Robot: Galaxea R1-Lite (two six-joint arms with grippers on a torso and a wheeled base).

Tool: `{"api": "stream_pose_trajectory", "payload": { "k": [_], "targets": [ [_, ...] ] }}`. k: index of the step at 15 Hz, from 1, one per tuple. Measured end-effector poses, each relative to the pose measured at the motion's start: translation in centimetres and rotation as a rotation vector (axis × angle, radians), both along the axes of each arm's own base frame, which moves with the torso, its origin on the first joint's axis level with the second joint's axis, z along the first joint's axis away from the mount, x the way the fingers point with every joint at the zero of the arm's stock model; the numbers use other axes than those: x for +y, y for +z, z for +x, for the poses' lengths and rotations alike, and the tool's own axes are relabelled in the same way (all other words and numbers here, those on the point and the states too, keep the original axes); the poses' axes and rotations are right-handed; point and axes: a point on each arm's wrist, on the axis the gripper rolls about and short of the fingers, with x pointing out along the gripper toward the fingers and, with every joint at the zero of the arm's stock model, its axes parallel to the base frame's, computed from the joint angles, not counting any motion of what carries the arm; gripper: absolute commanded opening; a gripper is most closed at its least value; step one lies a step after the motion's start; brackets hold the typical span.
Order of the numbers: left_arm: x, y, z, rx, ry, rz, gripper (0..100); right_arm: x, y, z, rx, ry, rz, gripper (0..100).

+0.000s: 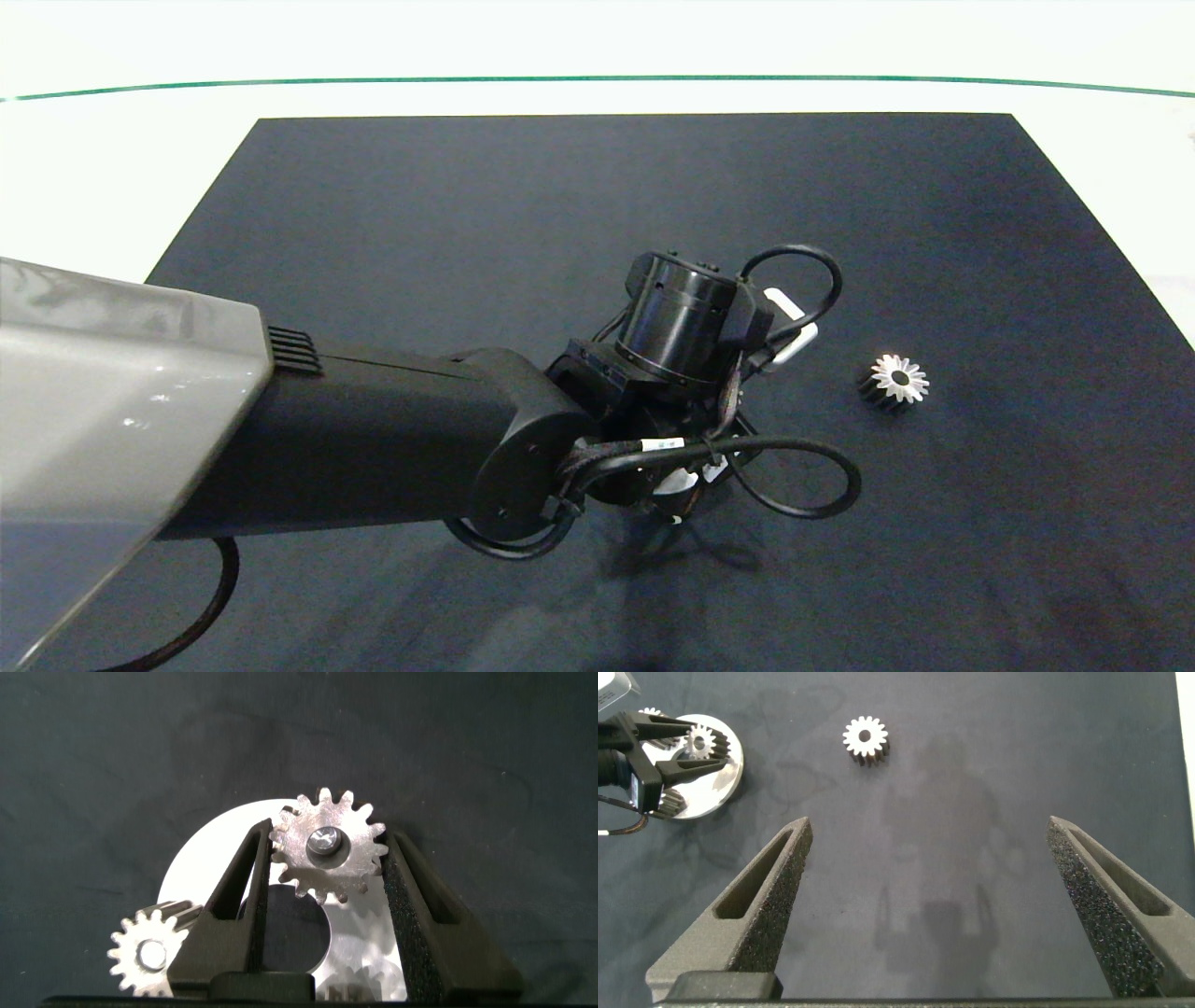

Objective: Remove an incorrectly installed larger gear and replace it with the correct smaller gear

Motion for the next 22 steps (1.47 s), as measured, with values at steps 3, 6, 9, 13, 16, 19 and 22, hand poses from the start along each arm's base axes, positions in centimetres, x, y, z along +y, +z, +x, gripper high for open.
{"api": "stream_pose_trajectory", "payload": {
  "k": [3,6,9,13,16,19,22],
  "targets": [
    [-0.17,-0.10,0.11,0.000,0.001,0.001,16,0.00,0.00,-0.01,0.000,0.000,0.000,100],
    [-0.39,-0.16,0.22,0.000,0.001,0.001,16,0.01,-0.03,0.01,0.001,0.002,0.000,100],
    [-0.52,-0.31,0.23,0.001,-0.001,0.003,16,0.01,-0.08,0.03,0.003,0.001,0.000,100],
    [-0.42,-0.44,0.30,0.006,0.001,0.009,16,0.01,-0.12,0.05,0.006,0.001,-0.001,100],
    [-0.12,-0.74,-0.08,0.046,-0.002,0.060,16,0.01,-0.19,0.07,0.008,0.001,-0.001,100],
    [-0.14,-0.54,-0.04,0.046,-0.001,0.056,16,0.02,-0.38,0.13,0.015,0.001,-0.002,100],
    [-0.15,-0.48,0.02,0.044,0.001,0.054,16,0.02,-0.41,0.15,0.017,0.001,-0.002,100]
  ]
}}
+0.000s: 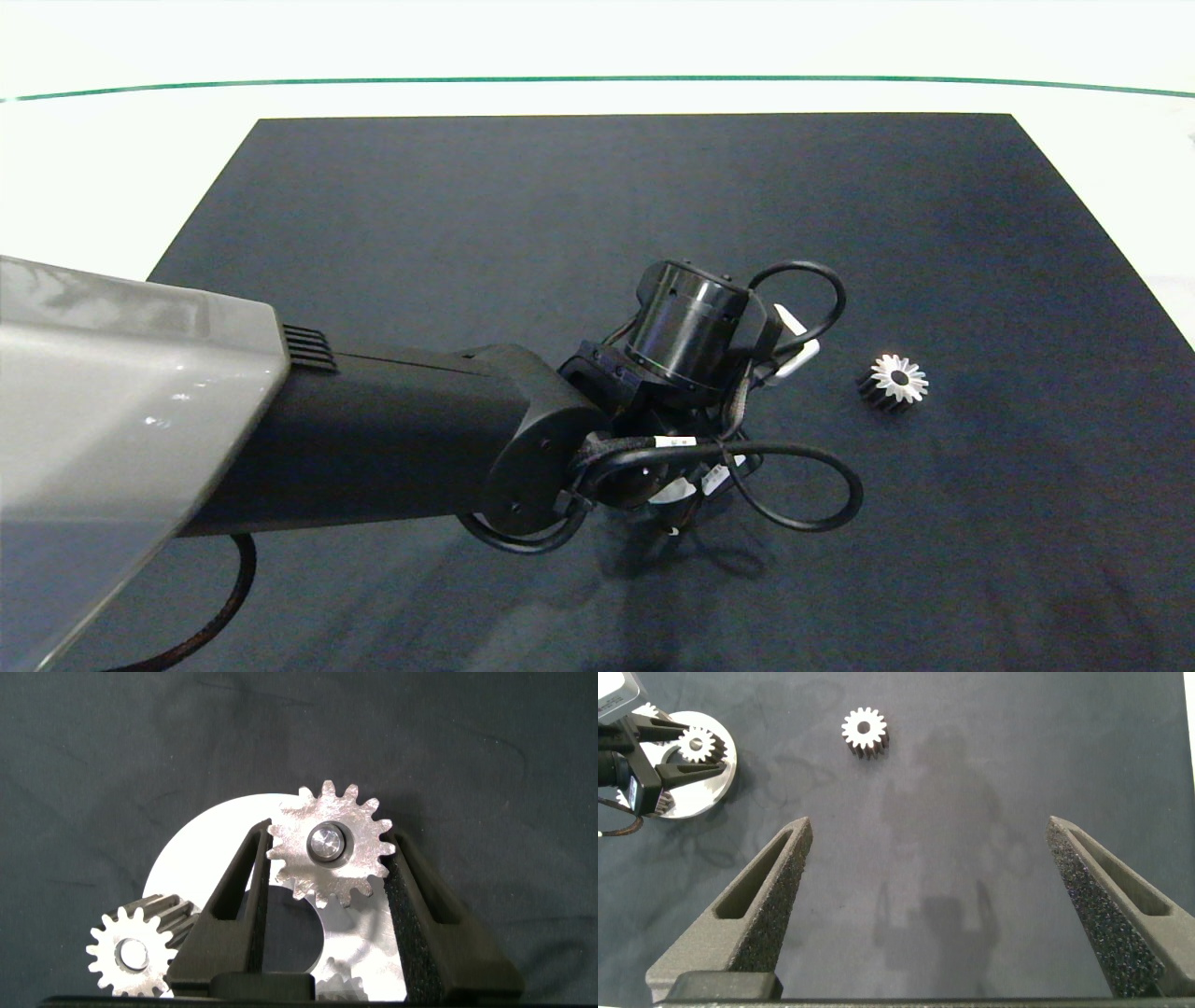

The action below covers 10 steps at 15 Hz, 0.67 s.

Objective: Remove an incorrectly installed larger gear and replace it with the correct smaller gear

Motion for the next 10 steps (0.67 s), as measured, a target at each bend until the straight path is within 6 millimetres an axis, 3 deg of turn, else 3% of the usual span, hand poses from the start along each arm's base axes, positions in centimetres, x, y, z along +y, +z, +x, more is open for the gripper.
{"api": "stream_pose_trajectory", "payload": {
  "k": [1,2,10],
  "targets": [
    [-0.01,-0.01,0.03,0.000,0.001,0.000,16,0.00,0.00,0.01,0.000,0.000,0.000,100],
    [-0.02,-0.01,0.04,-0.001,0.001,-0.001,100,0.00,0.00,0.01,0.000,0.000,0.000,100],
    [0.07,0.10,0.10,0.000,0.008,-0.010,100,0.00,0.03,-0.01,-0.001,0.000,0.000,100]
  ]
}}
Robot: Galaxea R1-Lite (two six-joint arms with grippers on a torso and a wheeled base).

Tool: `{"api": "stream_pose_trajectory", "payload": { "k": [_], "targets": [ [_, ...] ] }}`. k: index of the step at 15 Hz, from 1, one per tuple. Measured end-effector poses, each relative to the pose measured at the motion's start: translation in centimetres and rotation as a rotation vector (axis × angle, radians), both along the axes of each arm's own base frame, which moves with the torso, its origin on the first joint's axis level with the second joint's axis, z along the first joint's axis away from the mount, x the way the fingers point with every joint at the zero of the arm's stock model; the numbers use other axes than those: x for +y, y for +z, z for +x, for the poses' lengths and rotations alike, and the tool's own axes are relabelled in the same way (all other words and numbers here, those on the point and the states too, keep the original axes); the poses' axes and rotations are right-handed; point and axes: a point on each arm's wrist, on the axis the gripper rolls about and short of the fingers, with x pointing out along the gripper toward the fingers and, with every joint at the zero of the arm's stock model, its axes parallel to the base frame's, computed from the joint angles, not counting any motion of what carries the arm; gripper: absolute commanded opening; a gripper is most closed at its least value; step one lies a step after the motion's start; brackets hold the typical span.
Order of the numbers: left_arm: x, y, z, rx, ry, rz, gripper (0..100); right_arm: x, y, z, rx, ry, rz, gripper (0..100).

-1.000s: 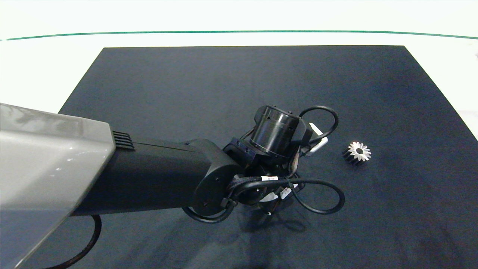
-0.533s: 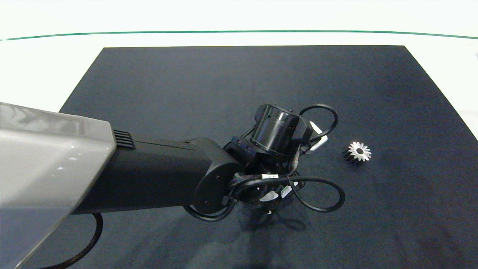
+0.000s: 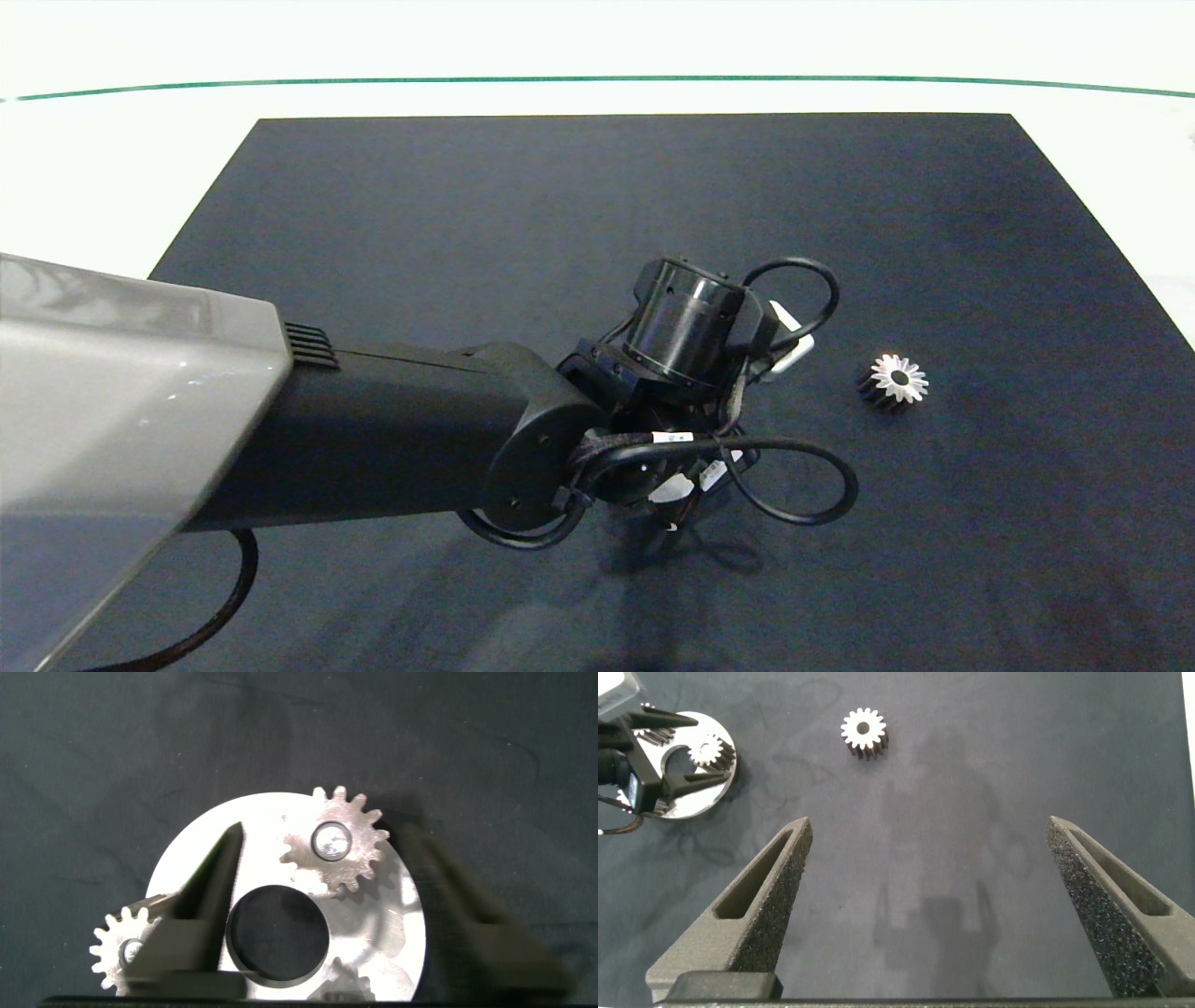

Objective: Remove an incorrectly installed larger gear and replace it with the correct smaller gear

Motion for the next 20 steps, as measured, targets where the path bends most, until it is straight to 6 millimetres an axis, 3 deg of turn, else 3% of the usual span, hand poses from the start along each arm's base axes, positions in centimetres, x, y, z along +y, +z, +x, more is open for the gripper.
{"api": "stream_pose_trajectory", "payload": {
  "k": [5,9,12,16,18,20],
  "targets": [
    [1.2,1.0,-1.1,0.001,0.003,-0.017,100,0.0,0.1,0.0,-0.002,-0.006,0.006,100],
    [4.7,2.8,-2.0,-0.001,0.048,-0.047,100,-0.2,0.1,-0.1,-0.007,-0.058,0.016,100],
    [9.3,4.3,-2.7,-0.016,0.126,-0.068,100,-0.3,-0.1,-0.6,0.003,-0.114,0.005,100],
    [17.9,6.5,-4.0,-0.069,0.318,-0.115,100,-0.5,-0.8,-1.5,0.044,-0.197,-0.001,100],
    [22.4,7.3,-5.4,-0.085,0.445,-0.123,100,-0.5,-1.0,-2.2,0.047,-0.251,-0.011,100],
    [26.5,8.1,-8.0,-0.082,0.575,-0.123,100,-0.5,-1.2,-3.1,0.034,-0.311,-0.041,100]
  ]
}}
